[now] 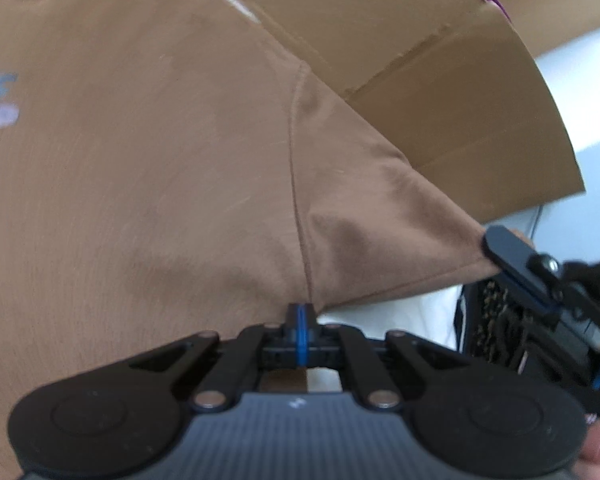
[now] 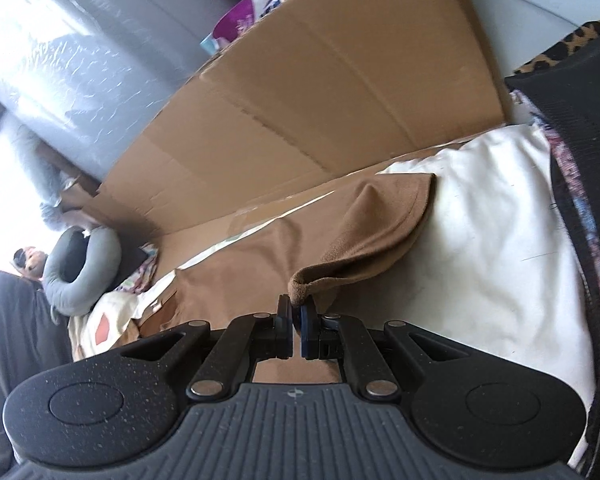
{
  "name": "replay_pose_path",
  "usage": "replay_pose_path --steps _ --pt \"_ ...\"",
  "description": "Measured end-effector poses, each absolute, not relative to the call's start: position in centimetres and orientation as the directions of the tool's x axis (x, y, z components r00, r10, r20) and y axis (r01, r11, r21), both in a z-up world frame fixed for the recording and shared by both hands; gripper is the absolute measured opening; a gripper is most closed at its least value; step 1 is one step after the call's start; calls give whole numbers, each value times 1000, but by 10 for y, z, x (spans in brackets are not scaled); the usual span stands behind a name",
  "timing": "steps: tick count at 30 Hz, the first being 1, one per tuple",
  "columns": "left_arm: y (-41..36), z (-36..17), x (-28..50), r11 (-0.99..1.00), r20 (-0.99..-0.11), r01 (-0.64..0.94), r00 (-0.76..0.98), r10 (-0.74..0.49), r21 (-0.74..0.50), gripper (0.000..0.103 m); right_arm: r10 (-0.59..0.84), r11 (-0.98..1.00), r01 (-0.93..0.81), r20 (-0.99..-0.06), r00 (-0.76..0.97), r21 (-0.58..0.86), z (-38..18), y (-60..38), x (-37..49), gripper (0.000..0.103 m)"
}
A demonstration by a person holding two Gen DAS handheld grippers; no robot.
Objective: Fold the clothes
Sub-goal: 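Lift and fold the side edge with sleeve toward the shirt center, then open both tools and release the folded side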
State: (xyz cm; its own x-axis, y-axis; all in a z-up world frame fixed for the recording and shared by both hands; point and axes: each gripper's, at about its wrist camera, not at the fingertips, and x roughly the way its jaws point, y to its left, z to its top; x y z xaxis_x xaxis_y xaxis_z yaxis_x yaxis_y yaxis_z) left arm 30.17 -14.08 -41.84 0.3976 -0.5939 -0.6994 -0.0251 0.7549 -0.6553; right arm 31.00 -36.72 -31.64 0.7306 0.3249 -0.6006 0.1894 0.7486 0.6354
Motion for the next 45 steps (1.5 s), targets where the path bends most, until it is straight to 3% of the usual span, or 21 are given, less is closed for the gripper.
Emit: replay_pose_path --steps 20,27,31,40,45 --pt "-130 -443 285 570 -617 -260 474 -628 -780 2 498 718 112 -619 608 687 -325 -320 313 1" --pt "-132 -435 277 580 -627 -261 468 -623 -772 1 530 700 104 -612 586 706 -327 -321 311 9" --pt "-139 -414 271 660 -666 -192 438 -604 -726 7 530 672 110 -579 620 733 -322 -334 302 32" --pt "-149 -360 272 856 -765 7 444 -467 -518 15 438 672 202 -602 667 712 -329 -368 284 33" --pt "-137 -335 266 918 -796 157 459 -394 -364 28 390 703 235 -641 661 671 -341 -372 279 33"
